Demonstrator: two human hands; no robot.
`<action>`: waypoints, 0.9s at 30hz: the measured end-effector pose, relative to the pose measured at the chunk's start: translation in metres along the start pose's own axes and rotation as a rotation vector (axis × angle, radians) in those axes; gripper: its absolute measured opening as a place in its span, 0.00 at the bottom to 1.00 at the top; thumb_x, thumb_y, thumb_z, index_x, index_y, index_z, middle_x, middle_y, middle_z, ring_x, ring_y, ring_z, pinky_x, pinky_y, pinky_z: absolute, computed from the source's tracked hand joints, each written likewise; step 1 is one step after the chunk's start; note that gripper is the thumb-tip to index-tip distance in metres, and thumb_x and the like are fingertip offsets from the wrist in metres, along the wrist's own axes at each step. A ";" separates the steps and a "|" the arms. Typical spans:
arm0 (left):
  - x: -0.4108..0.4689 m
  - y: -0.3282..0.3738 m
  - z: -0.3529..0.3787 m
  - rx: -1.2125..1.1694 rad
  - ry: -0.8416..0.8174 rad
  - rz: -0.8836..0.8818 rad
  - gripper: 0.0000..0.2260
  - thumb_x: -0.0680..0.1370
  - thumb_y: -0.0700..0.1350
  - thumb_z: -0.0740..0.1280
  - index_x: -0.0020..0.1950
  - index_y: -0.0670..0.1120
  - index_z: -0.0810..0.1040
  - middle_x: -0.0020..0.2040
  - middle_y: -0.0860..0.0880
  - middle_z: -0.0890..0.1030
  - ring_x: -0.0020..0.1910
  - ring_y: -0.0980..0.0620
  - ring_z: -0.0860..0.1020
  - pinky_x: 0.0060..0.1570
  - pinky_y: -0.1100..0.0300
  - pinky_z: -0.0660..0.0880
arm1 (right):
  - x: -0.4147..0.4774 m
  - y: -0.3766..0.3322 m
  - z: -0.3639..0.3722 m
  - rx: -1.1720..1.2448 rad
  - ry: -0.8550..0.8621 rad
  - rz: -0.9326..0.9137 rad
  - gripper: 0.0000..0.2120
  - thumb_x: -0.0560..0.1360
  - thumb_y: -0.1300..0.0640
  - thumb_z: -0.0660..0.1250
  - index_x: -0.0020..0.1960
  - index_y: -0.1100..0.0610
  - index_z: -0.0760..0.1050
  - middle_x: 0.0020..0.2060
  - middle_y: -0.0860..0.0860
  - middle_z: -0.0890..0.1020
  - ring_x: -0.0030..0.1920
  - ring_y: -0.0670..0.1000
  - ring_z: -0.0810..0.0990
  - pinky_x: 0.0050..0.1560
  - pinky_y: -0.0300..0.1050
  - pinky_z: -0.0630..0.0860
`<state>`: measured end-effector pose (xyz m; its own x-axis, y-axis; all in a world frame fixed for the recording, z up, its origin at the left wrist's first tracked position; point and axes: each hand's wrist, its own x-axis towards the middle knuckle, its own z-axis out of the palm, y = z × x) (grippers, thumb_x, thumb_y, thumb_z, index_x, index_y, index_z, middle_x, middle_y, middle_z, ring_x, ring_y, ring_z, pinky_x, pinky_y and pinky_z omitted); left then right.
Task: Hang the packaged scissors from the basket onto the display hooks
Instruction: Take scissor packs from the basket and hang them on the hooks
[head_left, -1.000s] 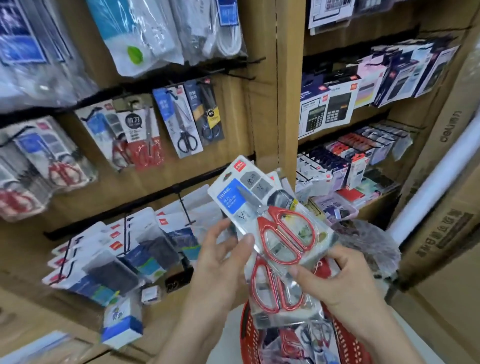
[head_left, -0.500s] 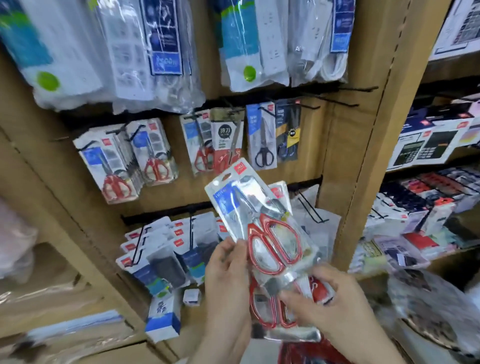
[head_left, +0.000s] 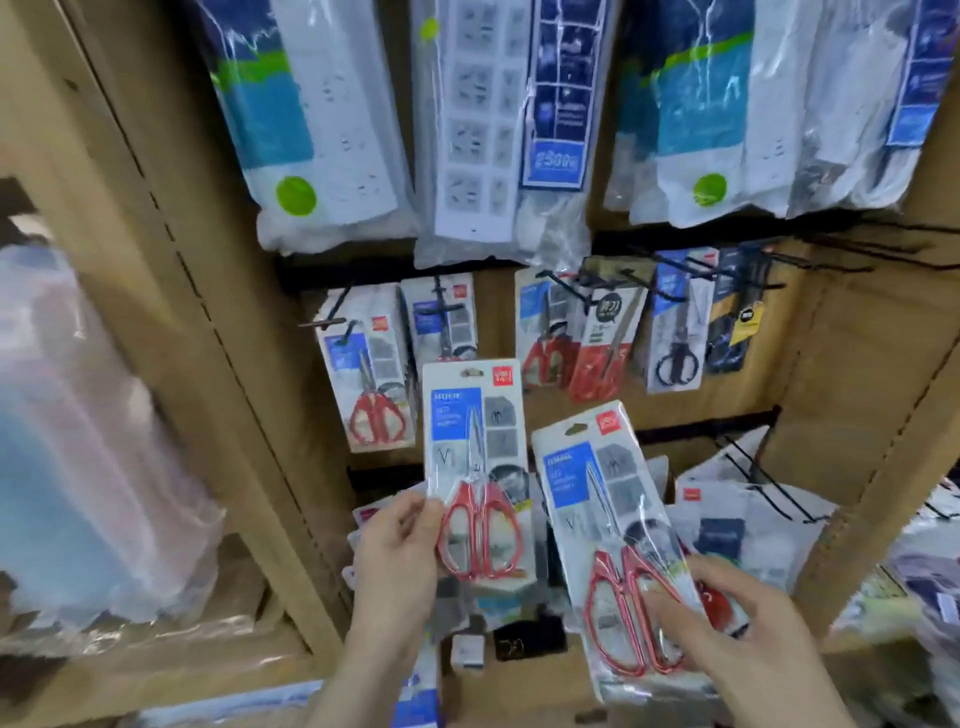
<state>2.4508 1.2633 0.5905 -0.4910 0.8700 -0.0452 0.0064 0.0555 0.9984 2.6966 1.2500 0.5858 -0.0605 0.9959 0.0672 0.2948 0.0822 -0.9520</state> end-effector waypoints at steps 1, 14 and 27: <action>0.009 0.003 -0.005 0.020 0.012 0.012 0.08 0.82 0.42 0.63 0.52 0.49 0.83 0.45 0.49 0.87 0.47 0.45 0.85 0.52 0.41 0.80 | 0.004 -0.002 0.004 -0.011 0.010 0.002 0.09 0.70 0.58 0.77 0.41 0.44 0.84 0.39 0.48 0.85 0.44 0.50 0.83 0.51 0.46 0.77; 0.058 0.001 -0.002 0.032 0.060 0.121 0.11 0.81 0.39 0.63 0.49 0.52 0.82 0.44 0.53 0.86 0.47 0.48 0.85 0.51 0.47 0.81 | 0.042 -0.013 0.019 0.055 -0.043 -0.063 0.04 0.67 0.54 0.75 0.41 0.46 0.85 0.37 0.52 0.84 0.42 0.60 0.81 0.47 0.53 0.78; 0.080 0.002 0.007 0.019 0.149 0.152 0.07 0.81 0.44 0.65 0.49 0.52 0.82 0.47 0.51 0.87 0.49 0.49 0.85 0.53 0.45 0.81 | 0.065 -0.019 0.007 0.166 -0.124 -0.042 0.06 0.71 0.65 0.74 0.40 0.55 0.85 0.34 0.46 0.84 0.33 0.40 0.81 0.32 0.29 0.73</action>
<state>2.4172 1.3363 0.5887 -0.6063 0.7873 0.1126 0.1062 -0.0602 0.9925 2.6805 1.3129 0.6058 -0.1891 0.9787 0.0799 0.1295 0.1055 -0.9859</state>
